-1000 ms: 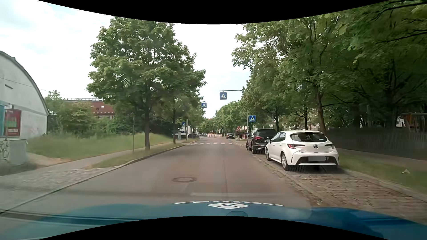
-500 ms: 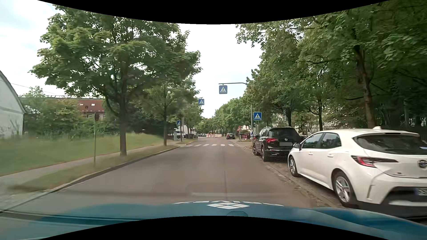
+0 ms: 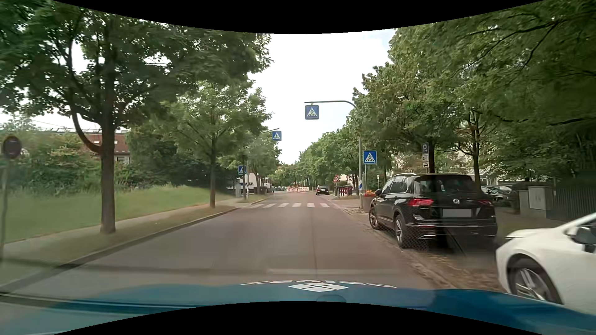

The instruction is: Follow the waypoints while adhering to traffic rules and regulations

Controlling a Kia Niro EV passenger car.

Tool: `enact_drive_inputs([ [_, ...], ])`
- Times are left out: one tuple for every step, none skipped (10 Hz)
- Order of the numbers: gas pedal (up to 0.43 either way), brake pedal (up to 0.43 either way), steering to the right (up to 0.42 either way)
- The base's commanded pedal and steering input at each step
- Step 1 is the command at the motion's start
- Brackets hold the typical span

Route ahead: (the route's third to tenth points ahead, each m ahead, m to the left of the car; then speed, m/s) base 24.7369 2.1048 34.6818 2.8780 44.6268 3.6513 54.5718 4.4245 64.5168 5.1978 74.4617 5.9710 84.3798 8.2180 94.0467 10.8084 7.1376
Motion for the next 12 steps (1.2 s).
enact_drive_inputs([
  [0.118, 0.0, -0.005],
  [0.118, 0.0, 0.003],
  [0.118, 0.0, 0.002],
  [0.118, 0.0, 0.0],
  [0.13, 0.0, -0.002],
  [0.13, 0.0, -0.002],
  [0.13, 0.0, -0.001],
  [0.13, 0.0, -0.002],
  [0.13, 0.0, -0.002],
  [0.13, 0.0, -0.002],
  [0.13, 0.0, -0.001],
  [0.13, 0.0, -0.001],
])
